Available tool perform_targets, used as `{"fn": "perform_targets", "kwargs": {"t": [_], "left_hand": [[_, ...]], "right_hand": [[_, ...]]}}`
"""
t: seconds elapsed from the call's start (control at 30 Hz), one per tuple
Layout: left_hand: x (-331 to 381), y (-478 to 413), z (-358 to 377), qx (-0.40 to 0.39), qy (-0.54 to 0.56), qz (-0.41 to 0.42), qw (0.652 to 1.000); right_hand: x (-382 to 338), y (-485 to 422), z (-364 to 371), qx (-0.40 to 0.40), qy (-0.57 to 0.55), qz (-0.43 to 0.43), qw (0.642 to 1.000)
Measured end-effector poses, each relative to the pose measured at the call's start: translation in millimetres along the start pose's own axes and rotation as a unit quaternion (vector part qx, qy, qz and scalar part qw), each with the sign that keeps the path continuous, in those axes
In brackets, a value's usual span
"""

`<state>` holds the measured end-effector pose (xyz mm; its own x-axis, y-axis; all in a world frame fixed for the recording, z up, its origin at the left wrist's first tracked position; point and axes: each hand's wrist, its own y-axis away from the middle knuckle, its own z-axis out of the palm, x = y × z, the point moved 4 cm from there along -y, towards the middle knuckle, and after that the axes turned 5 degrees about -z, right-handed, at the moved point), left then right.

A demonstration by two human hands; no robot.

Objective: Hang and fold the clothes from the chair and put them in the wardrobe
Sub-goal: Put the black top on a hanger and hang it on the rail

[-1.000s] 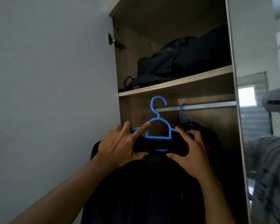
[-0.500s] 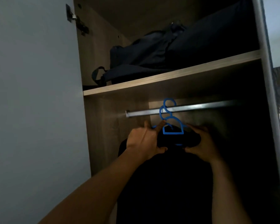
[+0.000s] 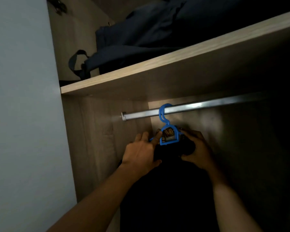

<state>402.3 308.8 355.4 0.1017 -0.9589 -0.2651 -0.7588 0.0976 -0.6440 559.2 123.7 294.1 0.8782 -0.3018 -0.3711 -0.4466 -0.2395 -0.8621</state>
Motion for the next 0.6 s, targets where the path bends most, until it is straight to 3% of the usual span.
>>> {"fn": "perform_targets", "kwargs": {"t": [0.2,0.43,0.6], "left_hand": [[-38,12,28,-0.041,-0.007,-0.044,0.998],[-62,32,34,0.007,-0.147,-0.104,0.984],[-67,31,41,-0.013,-0.174,-0.138,0.975]], "right_hand": [[2,-32,66,-0.023,0.000,-0.022,0.999],[-4,-73,149,-0.091,-0.079,-0.079,0.990],[0,-87,178,-0.116,-0.095,-0.103,0.983]]}}
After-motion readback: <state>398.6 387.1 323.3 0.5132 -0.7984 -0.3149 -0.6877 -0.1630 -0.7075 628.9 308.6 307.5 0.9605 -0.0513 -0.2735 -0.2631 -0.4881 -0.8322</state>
